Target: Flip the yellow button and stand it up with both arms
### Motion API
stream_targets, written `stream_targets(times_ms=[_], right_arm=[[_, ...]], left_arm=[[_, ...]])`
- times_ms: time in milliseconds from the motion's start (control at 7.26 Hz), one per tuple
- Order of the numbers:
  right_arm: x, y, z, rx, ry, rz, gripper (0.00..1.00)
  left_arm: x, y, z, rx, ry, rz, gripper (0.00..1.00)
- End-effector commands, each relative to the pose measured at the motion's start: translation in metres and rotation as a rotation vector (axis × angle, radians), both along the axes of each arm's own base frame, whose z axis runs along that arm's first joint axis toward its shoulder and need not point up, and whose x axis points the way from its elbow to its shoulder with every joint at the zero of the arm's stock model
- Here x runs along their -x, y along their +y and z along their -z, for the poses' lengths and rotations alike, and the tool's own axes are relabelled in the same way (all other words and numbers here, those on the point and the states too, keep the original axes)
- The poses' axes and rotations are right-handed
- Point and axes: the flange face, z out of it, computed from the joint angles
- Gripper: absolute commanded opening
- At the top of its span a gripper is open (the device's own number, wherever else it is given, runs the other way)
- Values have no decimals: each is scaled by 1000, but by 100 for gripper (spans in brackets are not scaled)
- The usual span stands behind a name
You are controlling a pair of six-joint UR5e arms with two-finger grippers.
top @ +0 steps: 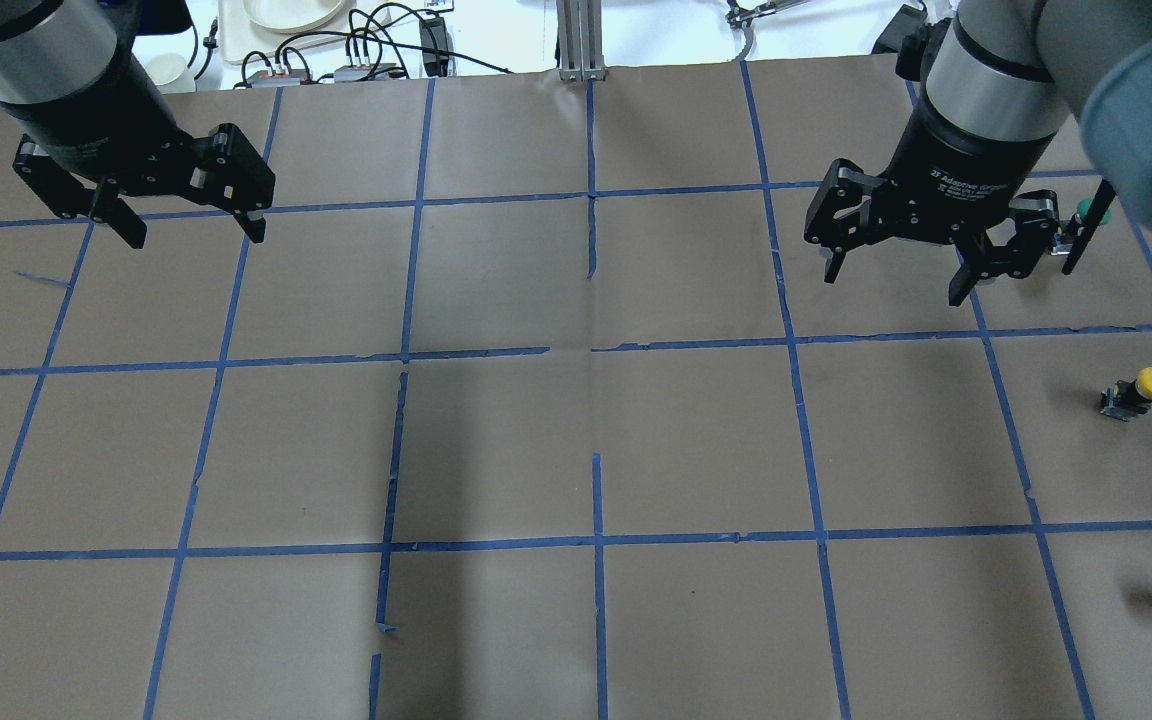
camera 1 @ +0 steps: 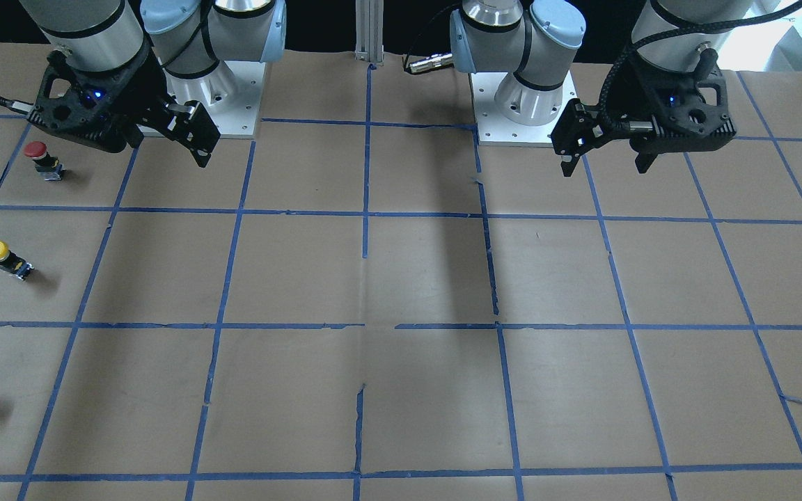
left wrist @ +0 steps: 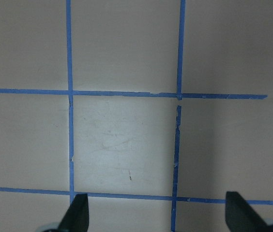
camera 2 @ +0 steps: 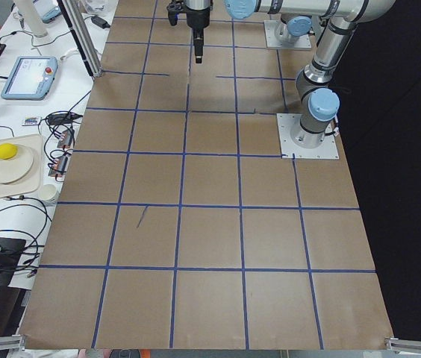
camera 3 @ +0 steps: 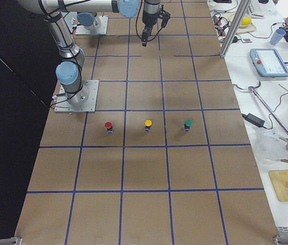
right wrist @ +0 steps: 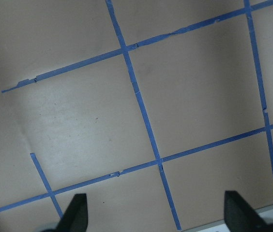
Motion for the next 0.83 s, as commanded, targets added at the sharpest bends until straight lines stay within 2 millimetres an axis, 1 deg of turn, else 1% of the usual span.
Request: stream_targets(times_ms=[0,138,275,413,551,688], right_arm=[[4,2,2,-23,10,6,100],[2,3,3,-32,10,3,100],[2,3,3,-28,10,3,100],[2,3,2,-26,10,3,100],[4,3,2,-28,10,8,100],[2,2,2,-21,10,3,100]], left_arm=[[12,3,4,-25,8,21,100],[12,3,3,-23,8,22,100],[13,-2,-3,-11,4,24,100],[17,-2,-3,-13,6,32,100],[16,-2,-3,-15,3,35,100],[16,-2,-3,-15,4,35,100]])
